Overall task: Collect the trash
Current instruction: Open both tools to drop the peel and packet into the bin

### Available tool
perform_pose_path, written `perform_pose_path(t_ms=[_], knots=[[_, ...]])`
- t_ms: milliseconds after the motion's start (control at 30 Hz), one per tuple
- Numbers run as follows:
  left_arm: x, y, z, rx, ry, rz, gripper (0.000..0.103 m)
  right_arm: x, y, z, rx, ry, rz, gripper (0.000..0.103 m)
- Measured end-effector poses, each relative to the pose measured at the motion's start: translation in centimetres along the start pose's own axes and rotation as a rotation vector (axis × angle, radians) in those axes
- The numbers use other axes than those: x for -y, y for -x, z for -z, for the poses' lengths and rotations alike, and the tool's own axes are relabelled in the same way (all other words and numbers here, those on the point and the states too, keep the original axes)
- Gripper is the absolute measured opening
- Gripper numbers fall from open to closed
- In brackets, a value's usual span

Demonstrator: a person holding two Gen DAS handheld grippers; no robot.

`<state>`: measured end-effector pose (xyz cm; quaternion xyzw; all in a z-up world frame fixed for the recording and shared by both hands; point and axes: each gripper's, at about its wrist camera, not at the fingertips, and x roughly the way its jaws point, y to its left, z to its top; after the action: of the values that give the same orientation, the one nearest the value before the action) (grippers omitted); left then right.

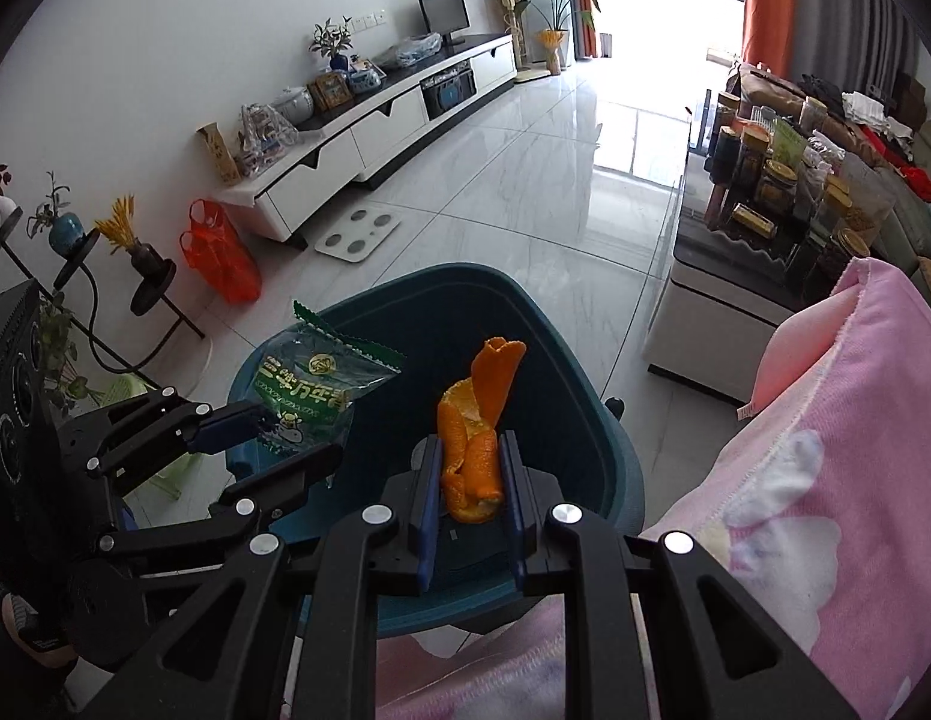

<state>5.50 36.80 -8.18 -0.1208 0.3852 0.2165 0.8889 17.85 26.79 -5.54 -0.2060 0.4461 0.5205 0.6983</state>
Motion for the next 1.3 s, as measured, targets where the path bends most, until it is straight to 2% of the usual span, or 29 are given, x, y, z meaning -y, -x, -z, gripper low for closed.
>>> perform_pose_path(t_ms=[333,400,500,533,633,700,733,833,1133,1167,1200,1300], knots=[[0.7,-2.5,-0.1,-0.039,0.001,-0.013,0.038,-0.5,-1.9,-0.6,-0.059,-0.003,-0.004,0.018],[0.9,-2.5,-0.2,-0.039,0.001,-0.018,0.040,-0.1,-1.9,-0.9,-0.054,-0.018,-0.017,0.028],[1.1,-2.6,-0.2,-0.037,-0.005,-0.024,0.047,0.3,-1.6,-0.9,-0.040,-0.037,-0.022,0.030],[1.2,-2.6,-0.2,-0.034,-0.009,-0.027,0.052,0.5,-1.5,-0.9,-0.034,-0.046,-0.029,0.030],[1.3,-2.4,-0.3,-0.025,-0.014,-0.031,0.057,1.4,-0.7,-0.7,-0.002,-0.073,-0.038,0.031],[1.5,-2.4,-0.5,-0.020,-0.015,-0.035,0.065,2.1,0.1,-0.6,0.027,-0.099,-0.041,0.032],[1.4,-2.1,-0.5,-0.015,-0.016,-0.036,0.070,2.3,0.6,-0.5,0.043,-0.110,-0.049,0.033],[1.6,-1.7,-0.6,0.001,-0.024,-0.043,0.075,2.9,2.4,-0.3,0.095,-0.129,-0.059,0.039],[3.5,-0.3,-1.7,0.031,-0.056,-0.061,0.081,4.9,7.4,1.7,0.222,-0.169,-0.066,0.051],[3.6,-0.2,-1.6,0.035,-0.062,-0.063,0.082,5.0,7.9,2.1,0.234,-0.171,-0.063,0.054],[3.8,0.1,-1.6,0.039,-0.068,-0.064,0.082,5.2,8.4,2.5,0.248,-0.174,-0.059,0.062],[4.7,1.1,-1.8,0.060,-0.084,-0.070,0.087,5.7,9.8,3.9,0.291,-0.180,-0.043,0.071]])
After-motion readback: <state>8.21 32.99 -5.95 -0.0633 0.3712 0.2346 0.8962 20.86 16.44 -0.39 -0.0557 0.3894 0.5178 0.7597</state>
